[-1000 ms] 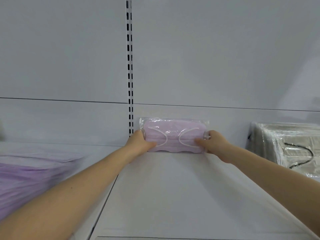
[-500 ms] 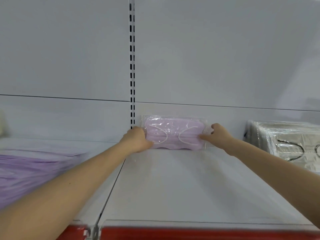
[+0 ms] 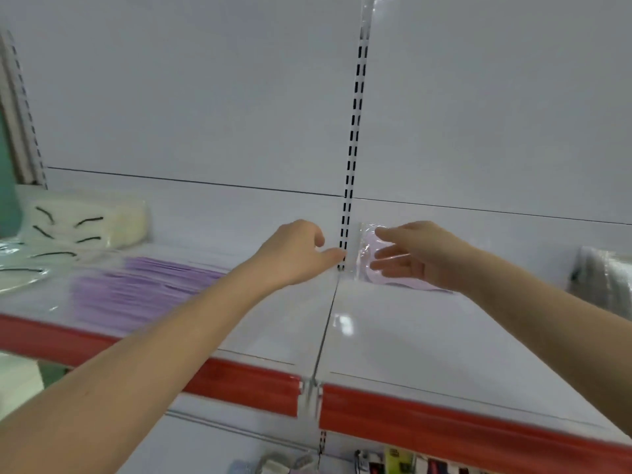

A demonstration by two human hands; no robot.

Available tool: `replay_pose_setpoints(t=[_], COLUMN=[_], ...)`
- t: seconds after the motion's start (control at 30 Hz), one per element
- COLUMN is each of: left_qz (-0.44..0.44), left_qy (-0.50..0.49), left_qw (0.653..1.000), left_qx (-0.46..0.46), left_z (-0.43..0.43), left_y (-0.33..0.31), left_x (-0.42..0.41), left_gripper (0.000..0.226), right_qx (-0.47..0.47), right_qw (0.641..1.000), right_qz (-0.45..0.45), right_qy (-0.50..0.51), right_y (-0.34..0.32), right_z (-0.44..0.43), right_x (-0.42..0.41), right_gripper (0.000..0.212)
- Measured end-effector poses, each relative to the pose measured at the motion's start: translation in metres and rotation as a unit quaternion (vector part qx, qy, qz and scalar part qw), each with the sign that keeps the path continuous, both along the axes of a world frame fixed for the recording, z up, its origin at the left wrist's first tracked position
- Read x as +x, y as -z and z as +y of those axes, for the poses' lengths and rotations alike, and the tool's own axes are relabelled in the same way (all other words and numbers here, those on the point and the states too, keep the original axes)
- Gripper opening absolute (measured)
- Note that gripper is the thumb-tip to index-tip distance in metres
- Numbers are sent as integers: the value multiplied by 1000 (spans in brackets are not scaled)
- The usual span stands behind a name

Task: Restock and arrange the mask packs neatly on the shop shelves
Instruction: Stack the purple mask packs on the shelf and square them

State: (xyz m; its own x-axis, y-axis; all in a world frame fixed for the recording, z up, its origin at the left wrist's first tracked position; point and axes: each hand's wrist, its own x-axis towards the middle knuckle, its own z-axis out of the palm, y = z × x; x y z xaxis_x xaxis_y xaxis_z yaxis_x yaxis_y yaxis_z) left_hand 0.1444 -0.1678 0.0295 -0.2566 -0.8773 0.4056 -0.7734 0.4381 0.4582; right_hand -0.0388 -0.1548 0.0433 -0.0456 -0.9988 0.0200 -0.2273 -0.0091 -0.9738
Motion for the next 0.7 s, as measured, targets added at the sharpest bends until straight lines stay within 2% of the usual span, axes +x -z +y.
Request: replay_pose_setpoints(t=[0.07,0.17,0.37,0.53,0.7], left_qz=[-25,-59,-100,-170,-174], left_qy=[-31,-81,-153,-167,-131], left_qw=[999,995,980,959,943], left_qx=[-8,5,80,156,250], left_z=[-4,-13,-44,-71,-85], left_y=[-6,-14,-16,-6,2], left_x=[29,75,162,206,223], left_gripper=[32,42,34,52,53], right_qx=[40,81,140,163,166], right_qw=[998,993,987,985,984], right_qz=[-23,-40,-5,26,63], right_qy=[-41,-70,-74,-58,-28], right_y=[2,9,26,30,32], right_z=[-6,-15,-33,-46,-60], right_x=[29,66,113,137,151], right_gripper=[31,37,50,58,53])
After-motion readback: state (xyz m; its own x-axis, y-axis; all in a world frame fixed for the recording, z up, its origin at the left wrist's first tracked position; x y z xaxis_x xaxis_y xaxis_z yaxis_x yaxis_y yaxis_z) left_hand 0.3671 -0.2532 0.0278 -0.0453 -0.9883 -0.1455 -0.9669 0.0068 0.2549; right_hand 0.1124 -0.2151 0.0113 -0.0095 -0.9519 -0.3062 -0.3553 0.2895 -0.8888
